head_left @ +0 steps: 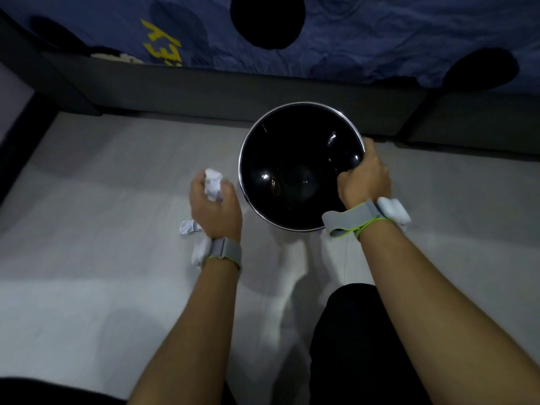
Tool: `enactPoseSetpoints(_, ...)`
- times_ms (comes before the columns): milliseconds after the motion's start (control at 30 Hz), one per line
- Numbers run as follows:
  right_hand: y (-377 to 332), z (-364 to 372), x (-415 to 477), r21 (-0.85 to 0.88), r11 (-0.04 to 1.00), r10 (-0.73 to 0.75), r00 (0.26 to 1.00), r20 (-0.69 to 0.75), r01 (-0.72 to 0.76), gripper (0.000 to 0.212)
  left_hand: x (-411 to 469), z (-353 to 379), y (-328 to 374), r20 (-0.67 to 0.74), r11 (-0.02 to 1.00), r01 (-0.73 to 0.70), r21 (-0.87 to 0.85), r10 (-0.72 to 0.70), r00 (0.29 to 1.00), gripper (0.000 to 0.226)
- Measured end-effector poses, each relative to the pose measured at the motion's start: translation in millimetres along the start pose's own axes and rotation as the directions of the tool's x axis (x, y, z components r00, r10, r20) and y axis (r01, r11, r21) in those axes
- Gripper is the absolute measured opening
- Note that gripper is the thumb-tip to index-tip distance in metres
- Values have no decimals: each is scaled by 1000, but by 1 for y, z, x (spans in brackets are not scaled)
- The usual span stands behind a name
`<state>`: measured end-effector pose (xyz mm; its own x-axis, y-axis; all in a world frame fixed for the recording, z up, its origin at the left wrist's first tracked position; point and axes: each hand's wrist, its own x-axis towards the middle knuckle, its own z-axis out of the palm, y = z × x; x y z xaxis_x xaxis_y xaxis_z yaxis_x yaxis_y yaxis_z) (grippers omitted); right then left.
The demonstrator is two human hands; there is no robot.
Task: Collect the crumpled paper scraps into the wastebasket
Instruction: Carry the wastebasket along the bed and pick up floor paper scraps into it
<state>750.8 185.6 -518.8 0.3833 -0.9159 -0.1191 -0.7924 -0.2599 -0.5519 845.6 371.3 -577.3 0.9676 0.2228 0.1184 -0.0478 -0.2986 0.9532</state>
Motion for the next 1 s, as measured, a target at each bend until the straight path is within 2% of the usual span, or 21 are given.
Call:
enactPoseSetpoints(67, 0, 0, -1, 3, 1000, 3, 1000, 8, -3, 47, 7, 7, 31, 77, 979, -202, -21, 203, 976, 37)
enactPoseSetpoints(100, -1, 0, -1, 4, 1000, 1, 1000, 12, -1, 45, 7, 12, 42, 190, 955, -296, -7, 292, 937, 38)
enactPoseSetpoints(167, -2, 0, -2, 5, 1000, -2, 1000, 14, 2, 43, 4, 22, 53, 421, 876, -470, 107, 389, 820, 49)
enactPoseSetpoints(200, -3, 1, -3, 7, 1000, -3, 1000, 12, 3, 43, 2, 25, 52, 479, 839, -514, 178, 382, 790, 57)
enactPoseSetpoints(233, -3, 0, -4, 10, 1000, -2, 1000, 10, 2, 42, 1, 27, 49, 475, 834, -504, 223, 359, 804, 63)
enactPoseSetpoints(267, -3, 0, -5, 11, 1000, -1, 1000, 8, 1, 43, 2, 28, 46, 430, 862, -445, 244, 316, 846, 66)
enactPoseSetpoints(333, -3, 1, -6, 13, 1000, -1, 1000, 5, 1, 47, 4, 29, 37, 337, 948, -226, 224, 142, 931, 69)
enactPoseSetpoints(367, -3, 2, -7, 16, 1000, -2, 1000, 6, 2, 47, 6, 29, 32, 339, 975, -90, 205, 15, 940, 68)
enactPoseSetpoints(433, -6, 3, -8, 18, 1000, 1, 1000, 12, -1, 46, 7, 27, 24, 383, 964, 118, 237, -204, 901, 58)
enactPoseSetpoints(500, -10, 4, -10, 12, 1000, 3, 1000, 18, -4, 43, 7, 25, 22, 381, 943, 139, 302, -253, 889, 39)
enactPoseSetpoints(567, -17, 5, -13, 6, 1000, -12, 1000, 27, 12, 41, 12, 20, 20, 356, 941, 138, 310, -250, 901, 30)
enactPoseSetpoints(833, -72, 37, -27, 27, 995, -101, 992, 79, 99, 45, 56, -14, 7, 242, 947, 165, 277, -235, 941, 28)
enactPoseSetpoints(1000, -93, 58, -36, 21, 992, -124, 985, 116, 122, 52, 75, -34, -8, 214, 939, 211, 270, -273, 938, 30)
